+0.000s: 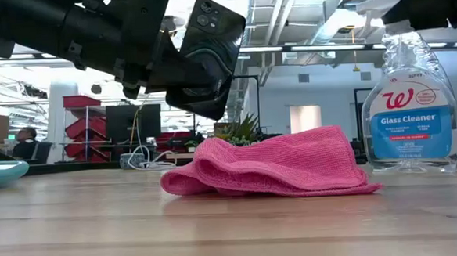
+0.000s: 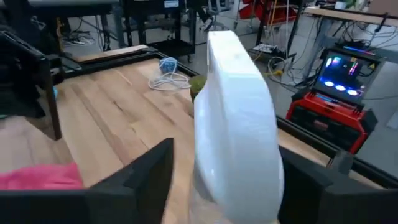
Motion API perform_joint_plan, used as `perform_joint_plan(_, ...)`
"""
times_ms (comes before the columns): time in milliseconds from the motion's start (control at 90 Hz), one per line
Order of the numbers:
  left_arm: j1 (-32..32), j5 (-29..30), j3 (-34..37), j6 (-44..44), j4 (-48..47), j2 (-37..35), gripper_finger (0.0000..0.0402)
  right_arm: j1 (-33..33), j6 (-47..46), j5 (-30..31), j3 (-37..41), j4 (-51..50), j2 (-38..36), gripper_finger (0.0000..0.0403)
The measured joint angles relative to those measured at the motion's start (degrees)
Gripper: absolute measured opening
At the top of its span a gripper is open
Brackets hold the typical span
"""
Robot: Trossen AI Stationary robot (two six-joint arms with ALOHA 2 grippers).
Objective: Apply microfiber cloth
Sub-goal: Spray the back of the cellphone using the spray bottle
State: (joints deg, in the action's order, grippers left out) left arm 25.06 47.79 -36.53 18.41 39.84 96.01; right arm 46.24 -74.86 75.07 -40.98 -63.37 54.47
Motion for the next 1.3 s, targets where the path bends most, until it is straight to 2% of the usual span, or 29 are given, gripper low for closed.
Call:
perform_joint_plan(89,0.00,0.00,0.00,0.10,-0.01,0.00,0.0009,-0.31,0.36,0.04,-0.04,0.62,0.00,0.0112)
perform_joint_plan(222,0.00,0.00,0.00,0.26,0.25,0.00,0.0009,0.56,4.56,-1.18,-1.09,4.12,0.03,0.0112)
perform_joint_plan(344,0.00,0.00,0.00,0.38,0.39,-0.02,0.0009,2.50,12.18,-4.87,-3.38,15.60,1.26,0.0112)
perform_joint_plan(456,0.00,0.27,-0.04,1.03,0.41,-0.02,0.0009,5.09,17.76,-7.15,-5.66,26.11,5.22,0.0112)
perform_joint_plan(544,0.00,0.36,-0.04,1.36,0.58,-0.02,0.0009,6.84,19.51,-7.11,-8.49,30.37,9.96,0.0112)
perform_joint_plan(956,0.00,0.50,-0.04,1.33,0.84,-0.02,0.0009,7.64,15.11,-4.54,-25.41,30.21,35.90,0.0112)
perform_joint_plan(1089,0.00,0.51,-0.04,1.33,0.82,-0.02,0.0009,8.74,14.77,-2.37,-29.63,29.85,40.67,0.0112)
perform_joint_plan(1300,0.00,0.55,-0.04,1.33,0.78,-0.02,0.0009,8.92,15.17,-4.26,-31.66,29.14,43.02,0.0112)
